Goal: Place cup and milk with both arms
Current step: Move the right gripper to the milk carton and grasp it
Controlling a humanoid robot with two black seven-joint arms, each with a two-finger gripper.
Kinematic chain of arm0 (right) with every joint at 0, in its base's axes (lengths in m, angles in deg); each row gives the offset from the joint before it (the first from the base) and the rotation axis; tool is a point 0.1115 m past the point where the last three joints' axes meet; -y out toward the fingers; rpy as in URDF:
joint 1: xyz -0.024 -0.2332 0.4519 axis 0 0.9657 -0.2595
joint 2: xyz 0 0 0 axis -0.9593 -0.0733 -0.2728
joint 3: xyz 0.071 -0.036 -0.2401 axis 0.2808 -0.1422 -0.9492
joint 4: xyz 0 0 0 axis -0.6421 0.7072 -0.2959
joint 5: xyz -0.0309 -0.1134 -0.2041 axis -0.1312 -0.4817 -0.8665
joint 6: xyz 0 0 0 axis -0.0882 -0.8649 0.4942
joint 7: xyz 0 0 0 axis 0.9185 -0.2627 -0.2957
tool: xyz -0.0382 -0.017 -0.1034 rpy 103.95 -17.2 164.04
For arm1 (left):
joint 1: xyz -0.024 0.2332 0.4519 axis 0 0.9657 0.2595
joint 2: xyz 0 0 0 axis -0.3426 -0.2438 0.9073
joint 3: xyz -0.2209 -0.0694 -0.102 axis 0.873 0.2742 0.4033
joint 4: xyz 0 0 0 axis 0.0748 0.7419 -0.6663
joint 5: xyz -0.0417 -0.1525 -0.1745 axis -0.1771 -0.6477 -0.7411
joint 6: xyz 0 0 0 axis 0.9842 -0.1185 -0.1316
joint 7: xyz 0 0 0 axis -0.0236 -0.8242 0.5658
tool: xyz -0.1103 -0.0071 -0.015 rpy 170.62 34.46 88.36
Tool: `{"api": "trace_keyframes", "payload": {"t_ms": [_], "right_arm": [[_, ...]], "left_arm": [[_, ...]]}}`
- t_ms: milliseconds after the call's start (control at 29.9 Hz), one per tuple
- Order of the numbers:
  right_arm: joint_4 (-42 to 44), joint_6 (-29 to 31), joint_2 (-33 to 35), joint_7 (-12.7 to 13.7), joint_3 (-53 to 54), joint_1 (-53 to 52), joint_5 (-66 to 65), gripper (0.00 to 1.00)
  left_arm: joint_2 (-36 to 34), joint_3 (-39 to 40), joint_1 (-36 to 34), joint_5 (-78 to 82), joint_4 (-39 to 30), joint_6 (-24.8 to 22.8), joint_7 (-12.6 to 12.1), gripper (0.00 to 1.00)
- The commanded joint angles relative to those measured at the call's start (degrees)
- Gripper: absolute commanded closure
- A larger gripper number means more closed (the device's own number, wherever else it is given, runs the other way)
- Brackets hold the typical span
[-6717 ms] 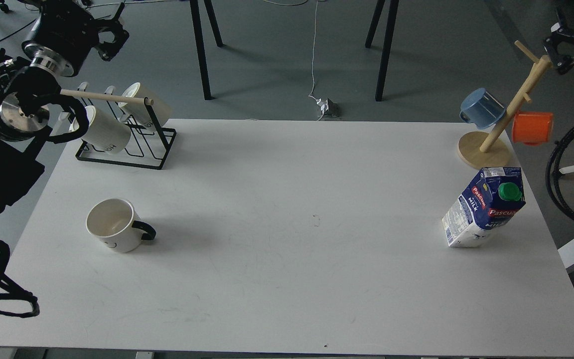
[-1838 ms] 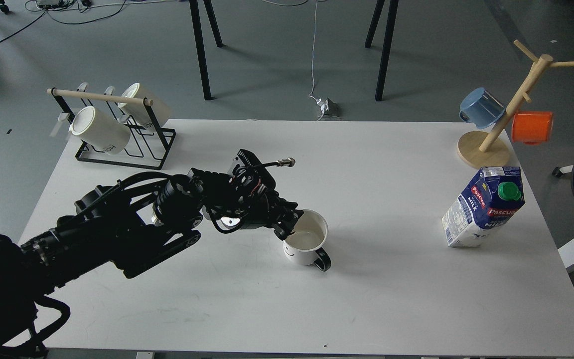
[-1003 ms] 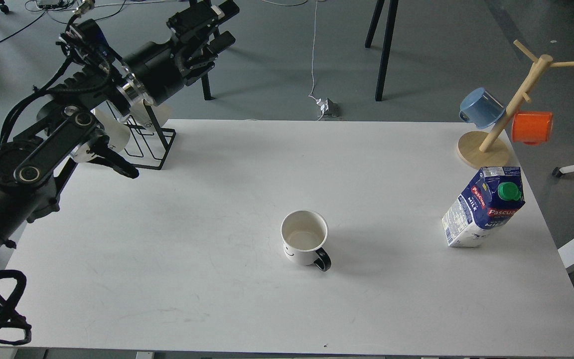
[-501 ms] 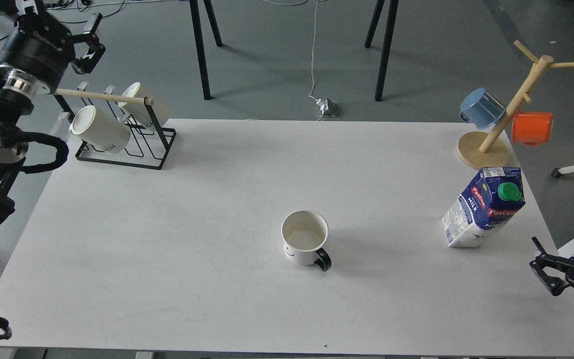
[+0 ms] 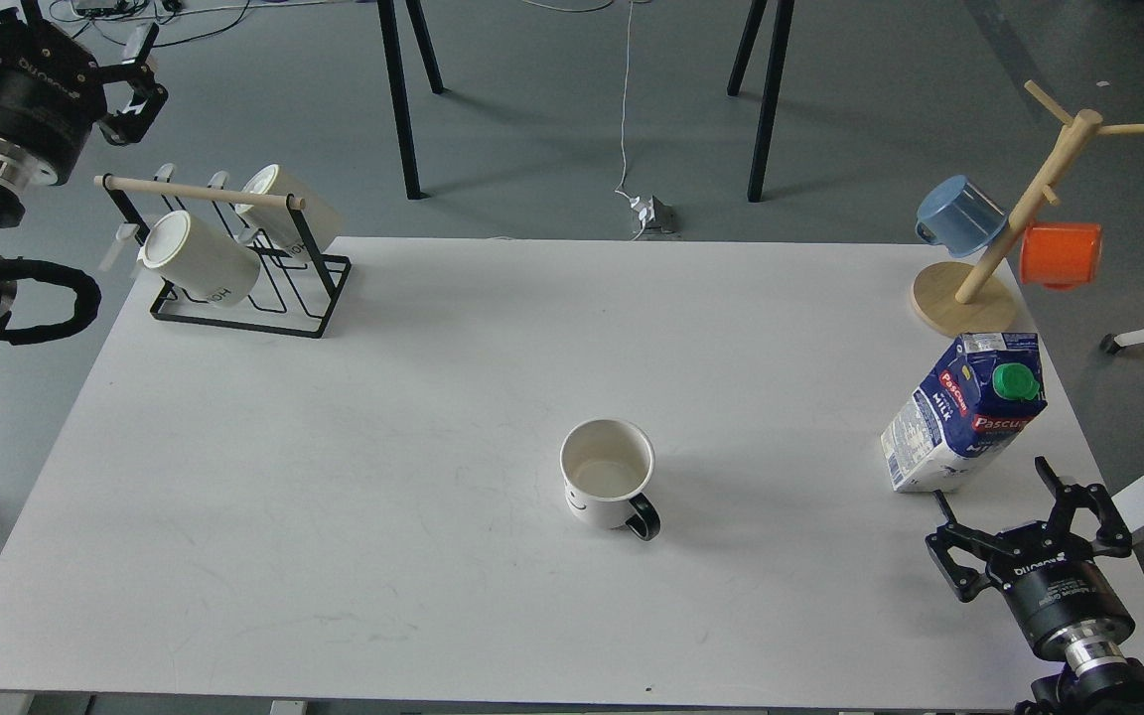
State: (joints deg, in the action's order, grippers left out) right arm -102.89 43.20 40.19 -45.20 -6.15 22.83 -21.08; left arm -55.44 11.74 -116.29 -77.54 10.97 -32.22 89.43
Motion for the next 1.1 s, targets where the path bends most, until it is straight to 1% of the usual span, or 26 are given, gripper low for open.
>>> {"api": "trace_keyframes", "payload": {"t_ms": [0, 201, 368, 468, 668, 1069], "right_arm": [[0.4, 0.0, -1.9, 0.0, 0.8, 0.0, -0.8, 0.0], [0.3, 0.0, -3.0, 0.0, 1.4, -0.1, -0.7, 0.0], [-0.1, 0.0, -3.1, 0.0, 3.2, 0.1, -0.5, 0.0], [-0.1, 0.0, -3.1, 0.0, 3.7, 0.0, -0.4, 0.0], [-2.2, 0.0, -3.0, 0.0, 5.0, -0.1, -0.2, 0.0], [-2.2, 0.0, -3.8, 0.0, 6.6, -1.1, -0.2, 0.01]], "left_arm": [[-0.6, -0.1, -0.2, 0.1, 0.0, -0.1, -0.1, 0.01], [-2.0, -0.4, -0.2, 0.2, 0.0, -0.2, -0.2, 0.01], [-4.7, -0.6, -0.1, 0.2, -0.1, -0.4, -0.7, 0.01], [-5.0, -0.6, 0.0, 0.2, -0.1, -0.4, -1.1, 0.01], [-4.7, -0.6, 0.0, 0.2, -0.1, -0.4, -1.2, 0.01], [-4.7, -0.5, 0.1, 0.1, -0.1, -0.4, -1.2, 0.01]]}}
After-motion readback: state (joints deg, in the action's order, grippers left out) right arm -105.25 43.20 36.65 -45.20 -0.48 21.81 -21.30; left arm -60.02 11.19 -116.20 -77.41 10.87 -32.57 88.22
